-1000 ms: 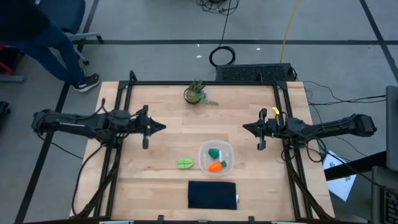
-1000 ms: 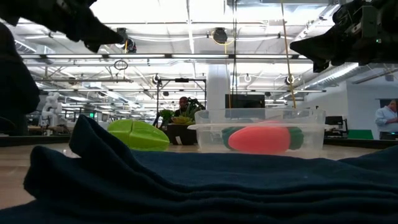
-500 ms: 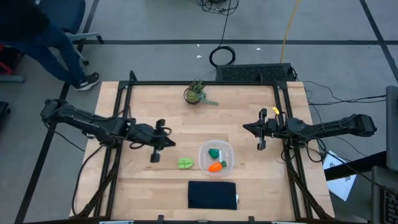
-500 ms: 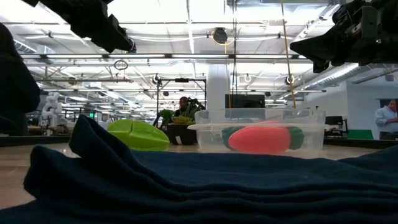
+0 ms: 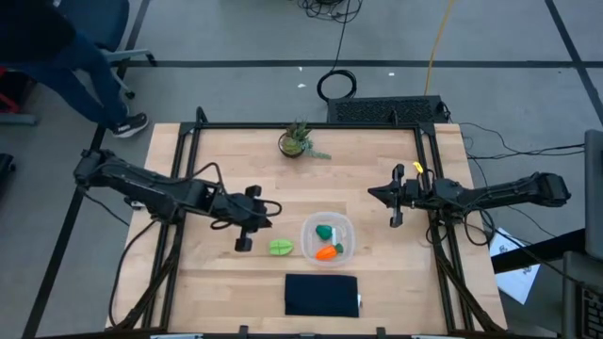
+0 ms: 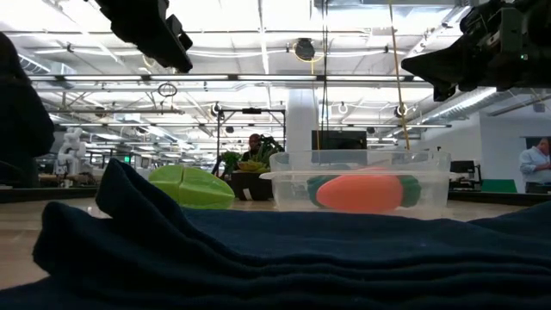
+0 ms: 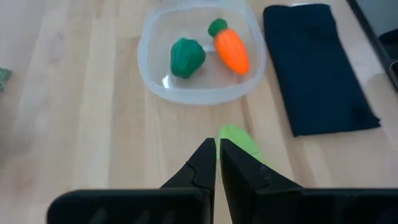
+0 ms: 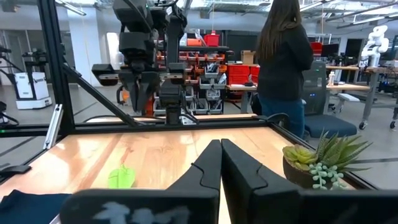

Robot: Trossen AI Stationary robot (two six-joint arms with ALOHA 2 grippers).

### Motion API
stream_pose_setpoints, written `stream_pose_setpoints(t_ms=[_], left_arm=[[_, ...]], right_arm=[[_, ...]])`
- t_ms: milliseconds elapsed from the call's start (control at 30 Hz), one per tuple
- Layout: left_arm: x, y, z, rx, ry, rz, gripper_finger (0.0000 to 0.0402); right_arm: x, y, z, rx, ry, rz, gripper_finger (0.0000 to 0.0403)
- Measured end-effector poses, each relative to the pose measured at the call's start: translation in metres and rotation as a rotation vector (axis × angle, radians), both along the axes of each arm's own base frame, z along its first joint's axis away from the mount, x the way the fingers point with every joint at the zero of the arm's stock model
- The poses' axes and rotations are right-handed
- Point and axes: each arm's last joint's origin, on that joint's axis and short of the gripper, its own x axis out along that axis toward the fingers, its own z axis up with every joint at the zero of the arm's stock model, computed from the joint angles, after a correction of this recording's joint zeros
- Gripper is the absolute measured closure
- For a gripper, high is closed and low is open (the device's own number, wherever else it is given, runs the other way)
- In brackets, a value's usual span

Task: Pick and placing Produce into tupperware
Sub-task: Put the green starfruit into the transparent container

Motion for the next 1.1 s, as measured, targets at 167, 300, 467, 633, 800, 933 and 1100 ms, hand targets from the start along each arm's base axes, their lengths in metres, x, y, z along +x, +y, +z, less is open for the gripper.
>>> stream_pose_setpoints(t_ms=[167,300,467,633,800,933,1100], left_arm=[[0.000,-0.003,0.000,-0.099,0.016,-0.031,0.0336],[0.000,-0.005,0.000,-0.128,0.022,-0.032,0.0256],[0.002,-0.007,0.001,-0.144,0.003,-0.031,0.0145],[0.012,-0.009,-0.014,-0.107,0.042,0.001,0.0060],[0.023,-0.012,-0.031,-0.114,0.134,0.002,0.0027],[0.034,-0.017,-0.034,-0.115,0.191,-0.002,0.0033],[0.048,-0.024,-0.042,-0.148,0.268,-0.014,0.0044]], right_arm=[[0.000,0.000,0.000,-0.008,-0.002,-0.001,0.0403],[0.000,0.000,0.001,-0.016,-0.005,-0.002,0.0403],[0.000,0.000,0.001,-0.026,-0.004,-0.003,0.0403],[0.000,0.000,0.001,-0.025,-0.006,-0.004,0.0403],[0.000,0.000,0.001,-0.025,-0.006,-0.004,0.0403],[0.000,0.000,0.001,-0.025,-0.008,-0.003,0.0403],[0.000,0.000,0.001,-0.022,-0.012,-0.003,0.0403]])
